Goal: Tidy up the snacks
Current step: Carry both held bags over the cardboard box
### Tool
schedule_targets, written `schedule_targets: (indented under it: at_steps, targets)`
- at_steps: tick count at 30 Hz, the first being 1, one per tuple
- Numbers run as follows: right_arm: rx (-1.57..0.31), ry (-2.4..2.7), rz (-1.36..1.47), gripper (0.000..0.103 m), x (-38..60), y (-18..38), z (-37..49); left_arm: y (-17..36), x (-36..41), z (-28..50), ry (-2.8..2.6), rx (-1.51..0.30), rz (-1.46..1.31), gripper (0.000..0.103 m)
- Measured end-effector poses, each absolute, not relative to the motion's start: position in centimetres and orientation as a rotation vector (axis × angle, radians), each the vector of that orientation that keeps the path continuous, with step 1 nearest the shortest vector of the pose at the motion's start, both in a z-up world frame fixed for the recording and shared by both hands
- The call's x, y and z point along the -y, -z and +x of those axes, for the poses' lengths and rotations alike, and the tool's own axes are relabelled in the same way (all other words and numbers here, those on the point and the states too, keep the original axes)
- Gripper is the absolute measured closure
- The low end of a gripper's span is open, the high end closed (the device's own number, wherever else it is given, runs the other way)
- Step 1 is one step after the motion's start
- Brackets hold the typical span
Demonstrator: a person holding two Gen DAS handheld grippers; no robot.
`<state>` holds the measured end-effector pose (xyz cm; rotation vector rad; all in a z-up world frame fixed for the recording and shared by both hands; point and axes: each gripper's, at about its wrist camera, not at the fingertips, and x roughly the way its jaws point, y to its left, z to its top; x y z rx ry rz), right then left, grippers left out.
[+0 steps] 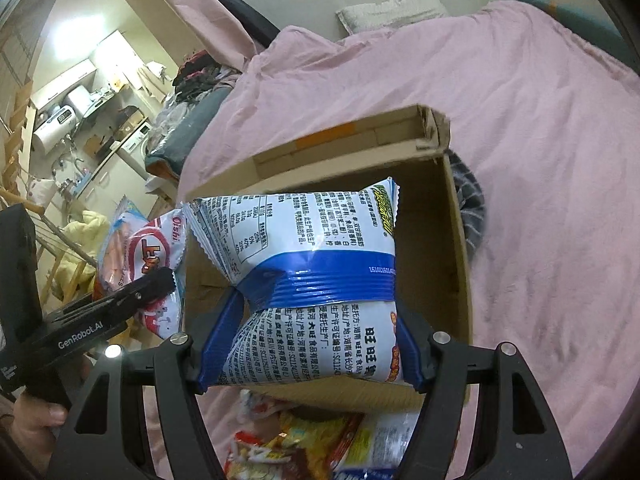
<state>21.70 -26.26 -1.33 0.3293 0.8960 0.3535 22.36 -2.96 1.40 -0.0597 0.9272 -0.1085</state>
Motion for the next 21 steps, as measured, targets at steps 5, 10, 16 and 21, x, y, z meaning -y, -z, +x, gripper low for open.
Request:
schedule_targets:
  at_steps: [5,10,16,21]
  targets:
    - [-0.941,-0.346,0.342,0.032,26.4,2.9,22.7,1.0,2.9,23.7,0.140,-0.975,-0.086,0.049]
    - [-0.960,-0.336,0.330,0.030,26.1,3.4,23.3,2.0,3.1,24.7,0.165,-1.002,-0.105,0.048]
    - [-0.991,-0.289,0.309,0.030,26.7,4.1,23.5,2.5,4.1,24.4,0.181,-1.028,-0.089,0.048]
    - [-1.014,-0.281,0.326,0.029,26.9,4.3,23.7,2.8,5.0,23.8,0.199,-1.026,-0.051,0.046]
